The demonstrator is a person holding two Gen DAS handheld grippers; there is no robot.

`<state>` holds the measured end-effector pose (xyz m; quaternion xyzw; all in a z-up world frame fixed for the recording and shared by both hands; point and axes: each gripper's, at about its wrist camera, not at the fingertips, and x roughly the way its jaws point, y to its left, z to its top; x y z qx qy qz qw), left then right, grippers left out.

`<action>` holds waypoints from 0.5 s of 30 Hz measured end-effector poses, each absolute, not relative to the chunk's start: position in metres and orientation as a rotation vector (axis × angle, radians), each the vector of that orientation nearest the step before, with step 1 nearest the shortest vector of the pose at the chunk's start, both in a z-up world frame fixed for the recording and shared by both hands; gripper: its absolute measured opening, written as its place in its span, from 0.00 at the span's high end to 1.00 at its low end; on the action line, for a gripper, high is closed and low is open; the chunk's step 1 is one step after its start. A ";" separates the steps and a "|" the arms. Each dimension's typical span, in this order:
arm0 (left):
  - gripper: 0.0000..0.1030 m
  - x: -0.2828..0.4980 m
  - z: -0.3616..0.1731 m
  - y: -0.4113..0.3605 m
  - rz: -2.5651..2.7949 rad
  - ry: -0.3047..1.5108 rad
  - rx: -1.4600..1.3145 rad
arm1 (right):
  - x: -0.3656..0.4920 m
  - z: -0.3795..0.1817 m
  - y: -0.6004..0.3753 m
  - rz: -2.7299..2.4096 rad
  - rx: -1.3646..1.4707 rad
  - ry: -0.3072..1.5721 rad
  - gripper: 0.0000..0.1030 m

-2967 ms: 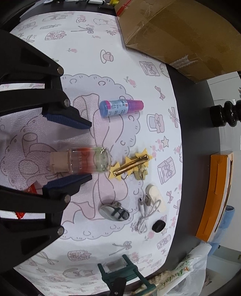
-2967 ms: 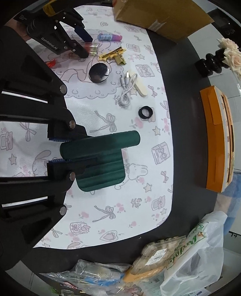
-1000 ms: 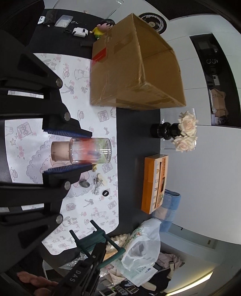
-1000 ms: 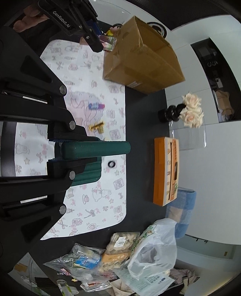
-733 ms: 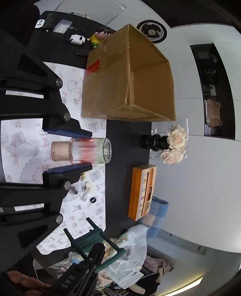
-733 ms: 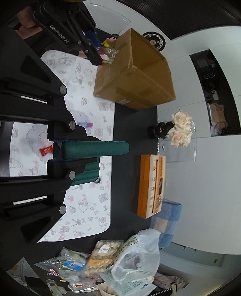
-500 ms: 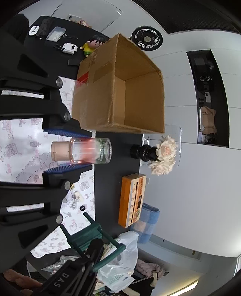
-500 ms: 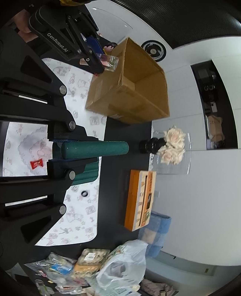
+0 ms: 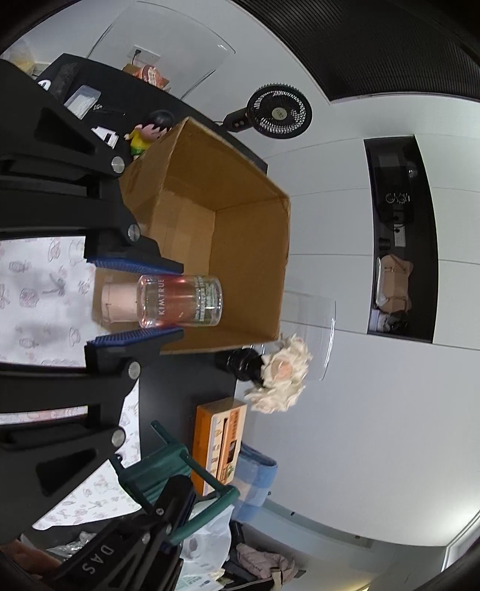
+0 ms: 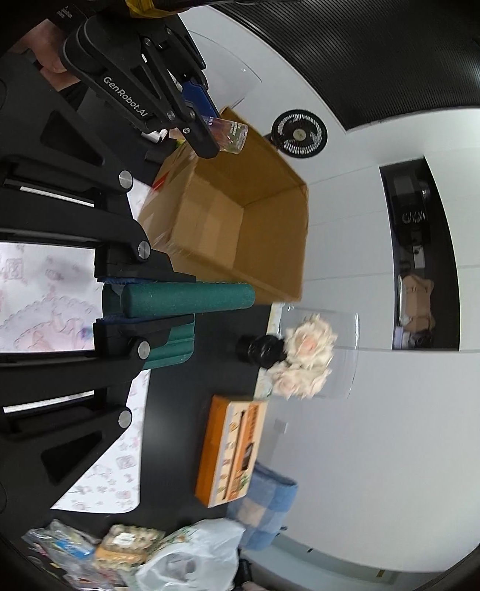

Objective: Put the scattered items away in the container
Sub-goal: 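Carry the green chair and glass jar with both tools over the cardboard box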

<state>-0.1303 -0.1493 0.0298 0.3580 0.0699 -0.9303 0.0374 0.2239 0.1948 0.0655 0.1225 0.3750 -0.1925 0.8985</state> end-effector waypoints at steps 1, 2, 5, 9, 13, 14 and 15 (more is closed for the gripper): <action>0.74 -0.133 0.031 -0.155 -2.850 0.218 1.092 | 0.232 0.068 0.197 -0.394 0.247 0.775 0.88; 0.74 -0.136 0.031 -0.161 -2.844 0.223 1.083 | 0.239 0.070 0.198 -0.390 0.242 0.774 0.88; 0.74 -0.148 0.033 -0.180 -2.832 0.263 1.076 | 0.259 0.076 0.202 -0.376 0.229 0.771 0.88; 0.74 -0.162 0.033 -0.201 -2.808 0.297 1.063 | 0.285 0.080 0.207 -0.351 0.217 0.770 0.88; 0.74 -0.187 0.031 -0.219 -2.783 0.334 1.093 | 0.311 0.083 0.206 -0.310 0.219 0.769 0.88; 0.74 -0.194 0.031 -0.224 -2.777 0.351 1.100 | 0.318 0.083 0.207 -0.303 0.217 0.772 0.88; 0.74 -0.199 0.032 -0.231 -2.765 0.379 1.097 | 0.325 0.083 0.207 -0.296 0.214 0.775 0.88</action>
